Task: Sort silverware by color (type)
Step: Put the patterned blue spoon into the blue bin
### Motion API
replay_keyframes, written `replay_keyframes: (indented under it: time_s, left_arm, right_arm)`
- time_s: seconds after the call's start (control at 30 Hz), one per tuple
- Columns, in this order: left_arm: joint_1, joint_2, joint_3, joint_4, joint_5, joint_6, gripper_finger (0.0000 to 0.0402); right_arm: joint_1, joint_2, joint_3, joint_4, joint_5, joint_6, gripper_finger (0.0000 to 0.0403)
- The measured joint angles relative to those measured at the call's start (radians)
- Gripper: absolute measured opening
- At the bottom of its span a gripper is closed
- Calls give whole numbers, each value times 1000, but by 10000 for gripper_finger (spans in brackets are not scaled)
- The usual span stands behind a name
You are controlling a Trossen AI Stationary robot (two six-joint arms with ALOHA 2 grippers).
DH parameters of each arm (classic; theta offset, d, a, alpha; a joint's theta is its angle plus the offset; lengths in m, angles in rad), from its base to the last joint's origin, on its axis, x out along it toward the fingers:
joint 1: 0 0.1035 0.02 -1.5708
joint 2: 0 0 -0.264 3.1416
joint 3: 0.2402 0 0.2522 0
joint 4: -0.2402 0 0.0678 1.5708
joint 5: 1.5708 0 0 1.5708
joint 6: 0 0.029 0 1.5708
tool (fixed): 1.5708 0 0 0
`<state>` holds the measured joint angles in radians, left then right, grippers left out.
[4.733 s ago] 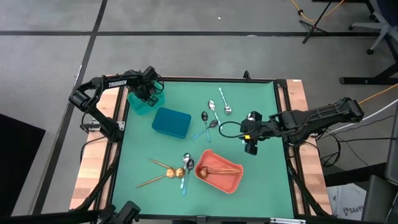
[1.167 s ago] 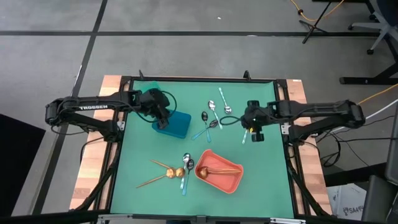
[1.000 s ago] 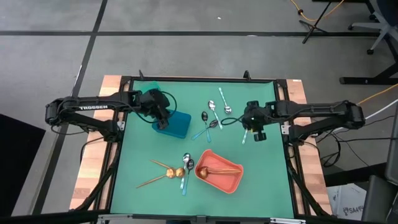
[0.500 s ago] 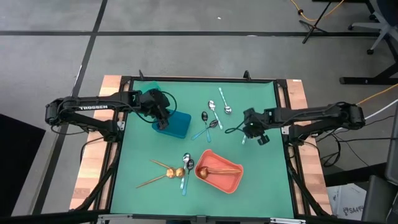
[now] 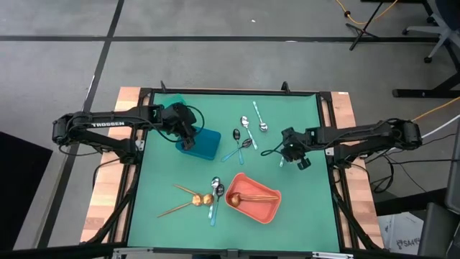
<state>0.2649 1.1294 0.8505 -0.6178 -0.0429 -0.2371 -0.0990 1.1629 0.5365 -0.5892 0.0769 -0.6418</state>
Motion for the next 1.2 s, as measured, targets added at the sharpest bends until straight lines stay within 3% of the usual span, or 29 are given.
replay_keyframes:
  time_s: [0.5, 0.77, 1.2]
  left_arm:
    - [0, 0, 1, 3, 0, 0, 80]
    - [0, 0, 1, 6, 0, 0, 80]
    - [0, 0, 1, 6, 0, 0, 80]
  right_arm:
    - [0, 186, -5, 95, -2, -46, 131]
    - [0, 198, -3, 71, -3, -43, 130]
    - [0, 201, -5, 60, -44, -42, 27]
